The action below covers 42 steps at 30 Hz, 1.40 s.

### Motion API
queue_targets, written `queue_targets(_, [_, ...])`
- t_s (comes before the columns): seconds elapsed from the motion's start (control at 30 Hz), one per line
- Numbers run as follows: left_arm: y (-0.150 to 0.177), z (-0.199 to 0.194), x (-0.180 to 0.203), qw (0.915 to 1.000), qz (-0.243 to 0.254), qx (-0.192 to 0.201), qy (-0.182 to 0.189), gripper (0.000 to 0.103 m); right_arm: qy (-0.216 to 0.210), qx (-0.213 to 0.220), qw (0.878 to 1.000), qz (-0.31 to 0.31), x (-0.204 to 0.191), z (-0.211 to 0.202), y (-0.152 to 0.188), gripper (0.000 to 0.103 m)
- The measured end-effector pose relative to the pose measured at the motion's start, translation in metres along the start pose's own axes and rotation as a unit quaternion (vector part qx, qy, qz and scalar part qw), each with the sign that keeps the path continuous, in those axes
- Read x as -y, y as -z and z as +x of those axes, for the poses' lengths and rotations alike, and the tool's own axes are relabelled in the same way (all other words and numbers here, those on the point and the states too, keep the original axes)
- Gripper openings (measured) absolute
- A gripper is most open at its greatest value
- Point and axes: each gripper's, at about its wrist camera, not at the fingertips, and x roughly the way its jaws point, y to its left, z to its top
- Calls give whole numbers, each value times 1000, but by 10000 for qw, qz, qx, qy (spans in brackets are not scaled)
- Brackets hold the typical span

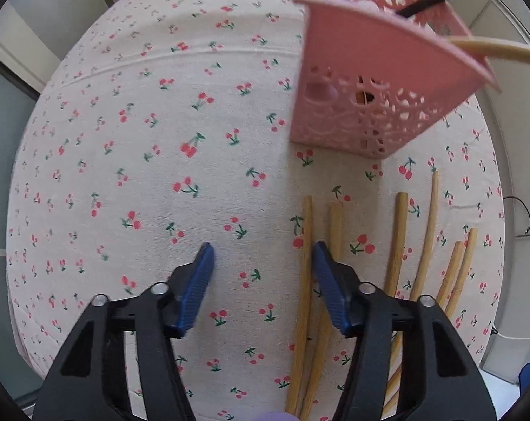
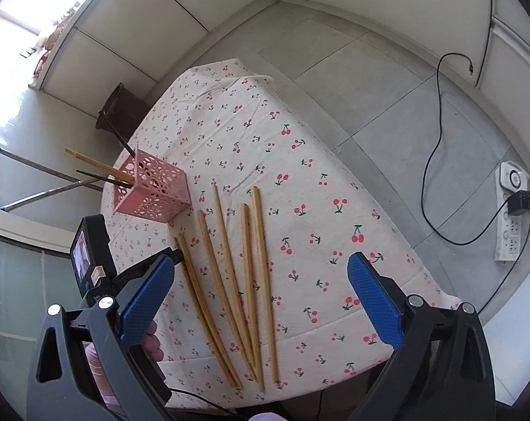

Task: Organize utensils
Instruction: 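Lower the left gripper onto a light wooden chopstick and close it, then grasp another light chopstick with the right gripper while the left gripper holds its own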

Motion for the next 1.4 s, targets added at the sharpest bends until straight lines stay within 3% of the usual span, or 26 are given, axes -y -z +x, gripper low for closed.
queue_targets(0.17, [2,5,10,9995,239,87,175,36,380,159,9978,-518,-14,2,5,96])
queue_targets(0.3, [4,5,-8,9989,312,138,331,7,376,-44,9965,-747,-30,17,15,96])
queue_targets(0.4, [6,8,-32,9977,157,53,661,5,459,-154,9928,-1099,-50,31,26,96])
queue_targets(0.47, [7,8,-47,9986,154,130,489,5,587,-161,9888,-1361,-66,43,33,96])
queue_targets(0.6, [6,-1,-82,9981,-72,280,545,5,851,-171,9824,-1656,-91,68,42,96])
queue_targets(0.83, [15,-58,-116,9924,-189,1160,361,5,1252,-60,9664,-2242,-135,114,55,96])
queue_targets(1.0, [18,-110,-132,9788,-184,2040,-50,5,1479,88,9505,-2732,-159,136,64,95])
queue_targets(1.1, [19,-134,-148,9700,-301,2410,-83,5,1492,-21,9466,-2856,-169,150,66,88])
queue_targets(1.3, [21,-145,-165,9702,-463,2375,159,5,1600,-332,9458,-2806,-170,183,61,65])
queue_targets(1.4, [21,-145,-165,9697,-425,2393,240,5,1619,-147,9352,-3145,-181,182,65,35])
